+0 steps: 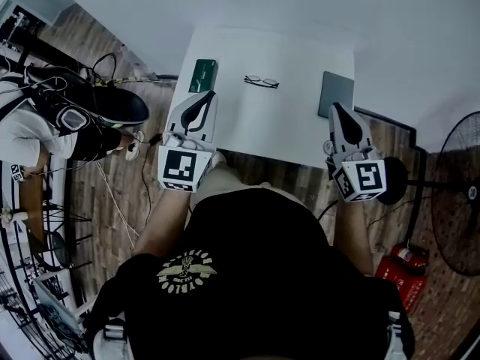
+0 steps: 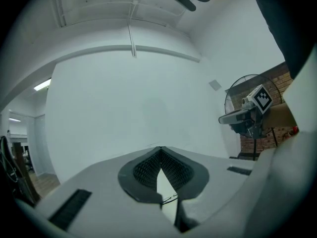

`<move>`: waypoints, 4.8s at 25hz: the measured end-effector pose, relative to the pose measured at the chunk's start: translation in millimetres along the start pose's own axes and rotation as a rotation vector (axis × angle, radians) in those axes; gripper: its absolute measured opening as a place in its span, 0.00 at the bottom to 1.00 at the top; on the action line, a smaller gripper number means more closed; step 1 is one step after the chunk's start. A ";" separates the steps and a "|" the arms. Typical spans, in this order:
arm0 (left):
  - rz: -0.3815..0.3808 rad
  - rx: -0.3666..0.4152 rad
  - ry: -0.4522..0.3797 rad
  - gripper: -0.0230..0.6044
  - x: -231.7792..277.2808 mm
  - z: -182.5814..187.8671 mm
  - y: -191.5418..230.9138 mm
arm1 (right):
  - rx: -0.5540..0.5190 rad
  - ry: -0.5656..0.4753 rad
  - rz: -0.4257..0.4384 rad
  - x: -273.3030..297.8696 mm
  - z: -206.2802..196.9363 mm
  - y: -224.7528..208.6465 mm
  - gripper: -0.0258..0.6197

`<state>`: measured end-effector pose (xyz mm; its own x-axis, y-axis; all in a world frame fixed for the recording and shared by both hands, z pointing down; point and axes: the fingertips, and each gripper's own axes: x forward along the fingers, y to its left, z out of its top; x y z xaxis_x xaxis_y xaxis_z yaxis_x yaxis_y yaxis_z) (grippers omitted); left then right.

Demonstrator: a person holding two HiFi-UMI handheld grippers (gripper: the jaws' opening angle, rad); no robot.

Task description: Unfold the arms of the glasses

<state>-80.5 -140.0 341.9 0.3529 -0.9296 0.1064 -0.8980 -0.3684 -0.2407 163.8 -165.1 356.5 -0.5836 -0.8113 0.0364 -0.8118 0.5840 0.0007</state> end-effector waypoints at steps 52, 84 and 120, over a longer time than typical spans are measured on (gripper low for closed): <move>-0.373 0.097 0.189 0.05 197.7 -137.2 -1.7 | 0.069 0.181 -0.097 134.3 -78.6 -52.0 0.04; -0.639 0.551 0.650 0.10 279.3 -352.8 -63.2 | 0.149 0.265 -0.198 150.2 -120.8 -69.7 0.04; -0.610 0.726 0.675 0.08 318.2 -382.3 -76.3 | 0.232 0.284 -0.227 125.0 -127.8 -81.8 0.04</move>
<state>-0.2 -403.6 763.0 0.2667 -0.4816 0.8348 -0.1884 -0.8755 -0.4449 160.0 -310.6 488.7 -0.3866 -0.8595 0.3345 -0.9213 0.3433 -0.1828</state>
